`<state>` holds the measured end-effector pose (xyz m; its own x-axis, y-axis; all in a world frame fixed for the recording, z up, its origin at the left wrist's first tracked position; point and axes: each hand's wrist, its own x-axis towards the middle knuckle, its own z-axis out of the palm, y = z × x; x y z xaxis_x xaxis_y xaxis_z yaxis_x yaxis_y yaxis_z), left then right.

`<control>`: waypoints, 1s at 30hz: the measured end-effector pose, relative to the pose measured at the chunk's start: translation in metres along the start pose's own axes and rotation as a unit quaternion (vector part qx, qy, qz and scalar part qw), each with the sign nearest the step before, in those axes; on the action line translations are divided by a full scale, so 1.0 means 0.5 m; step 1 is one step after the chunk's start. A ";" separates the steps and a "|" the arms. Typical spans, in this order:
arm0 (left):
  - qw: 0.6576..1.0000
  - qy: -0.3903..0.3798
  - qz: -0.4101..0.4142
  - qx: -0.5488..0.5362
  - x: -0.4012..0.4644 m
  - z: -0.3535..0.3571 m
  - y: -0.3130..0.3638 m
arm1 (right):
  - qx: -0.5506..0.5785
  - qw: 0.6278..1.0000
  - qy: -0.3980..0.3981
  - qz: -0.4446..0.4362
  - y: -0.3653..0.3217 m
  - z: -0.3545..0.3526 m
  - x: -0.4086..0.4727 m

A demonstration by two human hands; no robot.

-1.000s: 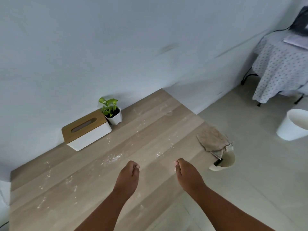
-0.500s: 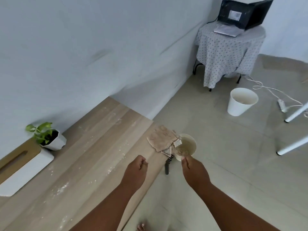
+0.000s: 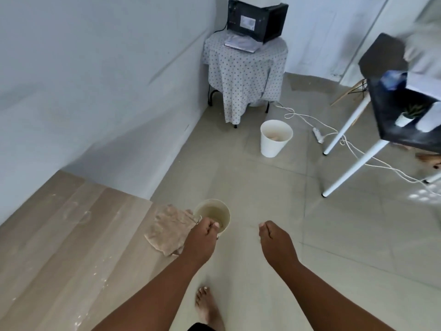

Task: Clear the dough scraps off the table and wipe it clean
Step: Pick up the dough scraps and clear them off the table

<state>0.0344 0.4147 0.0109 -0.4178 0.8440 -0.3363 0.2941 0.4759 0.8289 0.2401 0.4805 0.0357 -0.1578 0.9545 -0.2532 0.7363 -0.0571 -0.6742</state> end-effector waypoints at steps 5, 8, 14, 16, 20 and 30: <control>0.999 -0.017 0.003 -0.030 0.111 0.012 0.025 | -0.002 1.000 0.001 0.017 -0.033 -0.014 0.090; 0.998 -0.015 -0.026 -0.056 0.177 0.004 0.024 | -0.016 1.000 -0.006 0.017 -0.067 -0.002 0.147; 0.993 -0.001 -0.079 -0.085 0.276 -0.026 0.004 | 0.025 0.998 -0.033 0.040 -0.118 0.048 0.241; 0.992 0.011 -0.092 -0.089 0.303 -0.034 -0.005 | 0.060 0.996 -0.037 0.053 -0.130 0.066 0.271; 0.988 0.034 -0.117 -0.096 0.343 -0.045 -0.017 | 0.111 0.989 -0.048 0.085 -0.145 0.092 0.326; 0.968 0.099 -0.194 -0.123 0.431 -0.025 -0.004 | 0.111 0.982 -0.126 0.082 -0.118 0.126 0.500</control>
<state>-0.0672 0.5923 -0.0575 -0.6197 0.5384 -0.5710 -0.1217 0.6528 0.7477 0.1155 0.7038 -0.0313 -0.2275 0.8263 -0.5152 0.6084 -0.2925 -0.7378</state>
